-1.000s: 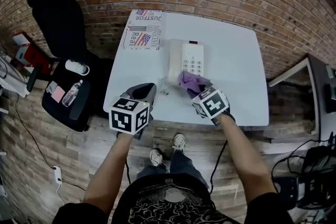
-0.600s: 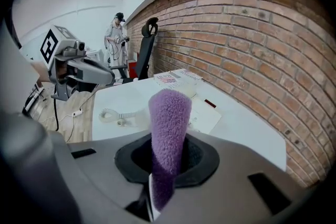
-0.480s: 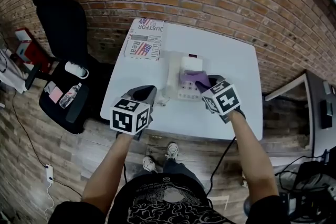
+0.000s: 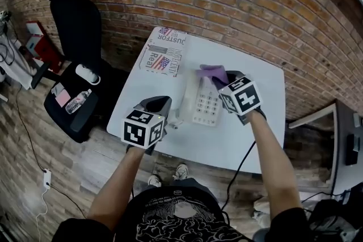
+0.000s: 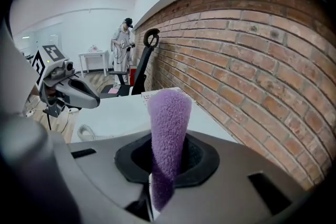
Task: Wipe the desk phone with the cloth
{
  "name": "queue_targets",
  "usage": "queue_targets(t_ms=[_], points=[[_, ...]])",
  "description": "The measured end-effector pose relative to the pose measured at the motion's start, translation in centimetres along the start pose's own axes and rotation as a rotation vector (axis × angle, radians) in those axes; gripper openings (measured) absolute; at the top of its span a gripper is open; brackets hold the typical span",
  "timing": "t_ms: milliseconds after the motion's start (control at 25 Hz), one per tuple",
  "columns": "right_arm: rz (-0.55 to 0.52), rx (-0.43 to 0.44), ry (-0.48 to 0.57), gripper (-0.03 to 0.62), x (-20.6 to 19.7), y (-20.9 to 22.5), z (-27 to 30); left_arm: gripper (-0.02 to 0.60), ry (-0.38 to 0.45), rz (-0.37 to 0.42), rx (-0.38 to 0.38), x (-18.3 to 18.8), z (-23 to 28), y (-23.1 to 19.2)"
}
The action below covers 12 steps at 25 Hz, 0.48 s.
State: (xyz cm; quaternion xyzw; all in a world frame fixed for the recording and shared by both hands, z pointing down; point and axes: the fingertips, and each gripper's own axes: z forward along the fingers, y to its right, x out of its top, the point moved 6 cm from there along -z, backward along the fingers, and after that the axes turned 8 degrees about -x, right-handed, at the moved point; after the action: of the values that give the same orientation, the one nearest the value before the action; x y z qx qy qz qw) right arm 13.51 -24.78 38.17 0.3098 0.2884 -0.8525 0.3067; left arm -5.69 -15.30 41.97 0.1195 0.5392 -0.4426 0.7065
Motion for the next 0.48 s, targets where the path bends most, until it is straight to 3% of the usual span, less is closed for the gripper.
queue_targets(t_ms=[480], points=[[-0.121, 0.094, -0.021, 0.046, 2.1, -0.8, 6.8, 0.006, 0.017, -0.039, 0.103, 0.3, 0.1, -2.5]])
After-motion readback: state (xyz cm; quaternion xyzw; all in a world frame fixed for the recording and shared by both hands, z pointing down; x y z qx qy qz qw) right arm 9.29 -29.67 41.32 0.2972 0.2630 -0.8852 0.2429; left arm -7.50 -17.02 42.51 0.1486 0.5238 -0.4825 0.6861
